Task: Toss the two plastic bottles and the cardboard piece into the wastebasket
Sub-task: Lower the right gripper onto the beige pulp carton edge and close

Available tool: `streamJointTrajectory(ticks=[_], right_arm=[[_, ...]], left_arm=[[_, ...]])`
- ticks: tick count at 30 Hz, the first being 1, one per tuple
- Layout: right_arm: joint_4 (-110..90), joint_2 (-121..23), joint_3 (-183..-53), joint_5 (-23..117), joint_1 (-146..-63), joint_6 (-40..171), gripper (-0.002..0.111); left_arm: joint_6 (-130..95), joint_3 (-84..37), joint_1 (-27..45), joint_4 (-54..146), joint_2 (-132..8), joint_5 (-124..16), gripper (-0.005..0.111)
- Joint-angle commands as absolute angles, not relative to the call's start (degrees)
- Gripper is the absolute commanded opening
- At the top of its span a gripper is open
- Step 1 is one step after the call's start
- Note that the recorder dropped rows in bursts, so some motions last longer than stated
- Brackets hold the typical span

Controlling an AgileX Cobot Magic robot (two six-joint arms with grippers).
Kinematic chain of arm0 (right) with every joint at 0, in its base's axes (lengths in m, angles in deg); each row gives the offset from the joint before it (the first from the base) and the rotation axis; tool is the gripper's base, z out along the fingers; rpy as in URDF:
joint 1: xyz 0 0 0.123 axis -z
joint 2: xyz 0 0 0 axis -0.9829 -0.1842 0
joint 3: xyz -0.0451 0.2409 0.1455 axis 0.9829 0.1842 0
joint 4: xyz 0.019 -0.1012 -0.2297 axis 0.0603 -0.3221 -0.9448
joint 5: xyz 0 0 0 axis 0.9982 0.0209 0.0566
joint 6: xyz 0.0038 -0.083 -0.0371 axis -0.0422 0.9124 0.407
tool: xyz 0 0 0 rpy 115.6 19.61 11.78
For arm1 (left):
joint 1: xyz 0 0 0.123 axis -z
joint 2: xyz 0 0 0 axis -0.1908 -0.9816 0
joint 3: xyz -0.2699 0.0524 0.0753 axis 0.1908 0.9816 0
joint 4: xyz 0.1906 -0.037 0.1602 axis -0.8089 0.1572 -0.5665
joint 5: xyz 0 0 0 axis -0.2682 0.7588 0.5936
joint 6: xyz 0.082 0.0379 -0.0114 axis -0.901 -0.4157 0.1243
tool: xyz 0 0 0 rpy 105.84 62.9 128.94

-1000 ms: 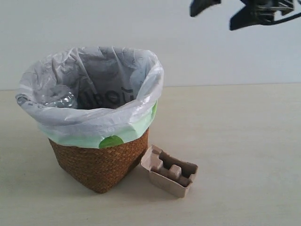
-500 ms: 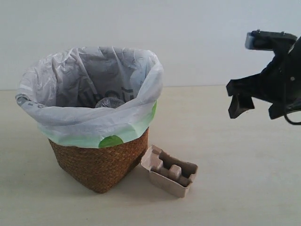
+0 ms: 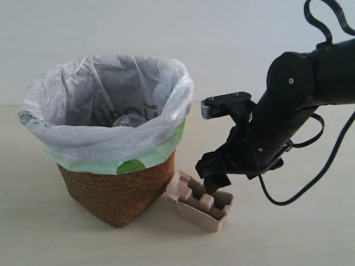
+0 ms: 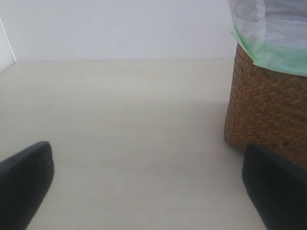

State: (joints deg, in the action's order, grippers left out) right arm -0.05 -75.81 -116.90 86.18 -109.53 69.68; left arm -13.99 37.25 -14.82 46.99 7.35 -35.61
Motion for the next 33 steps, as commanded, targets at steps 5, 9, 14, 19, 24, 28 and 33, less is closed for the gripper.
streamJointTrajectory(ticks=[5, 9, 14, 19, 24, 28, 33], right_arm=[[-1.76, -76.68, -116.96, 84.68, -109.67, 67.74, 0.048], [-1.76, -79.34, -116.96, 84.42, -109.67, 66.79, 0.062], [-1.51, -81.72, -116.96, 83.56, -109.67, 65.75, 0.056], [0.07, -81.72, -116.96, 84.36, -109.67, 62.93, 0.049], [3.34, -81.72, -116.96, 84.88, -109.67, 61.64, 0.049], [3.46, -81.72, -116.96, 84.58, -109.77, 60.33, 0.049], [3.23, -81.72, -116.96, 84.76, -109.81, 58.92, 0.049]], left_arm=[[-13.49, 37.04, -14.4, 47.1, 7.53, -36.06, 0.108], [-13.49, 37.04, -14.4, 47.1, 7.53, -36.06, 0.108], [-13.49, 37.04, -14.4, 47.1, 7.53, -36.06, 0.108], [-13.49, 37.04, -14.4, 47.1, 7.53, -36.06, 0.108], [-13.49, 37.04, -14.4, 47.1, 7.53, -36.06, 0.108], [-13.49, 37.04, -14.4, 47.1, 7.53, -36.06, 0.108], [-13.49, 37.04, -14.4, 47.1, 7.53, -36.06, 0.108]])
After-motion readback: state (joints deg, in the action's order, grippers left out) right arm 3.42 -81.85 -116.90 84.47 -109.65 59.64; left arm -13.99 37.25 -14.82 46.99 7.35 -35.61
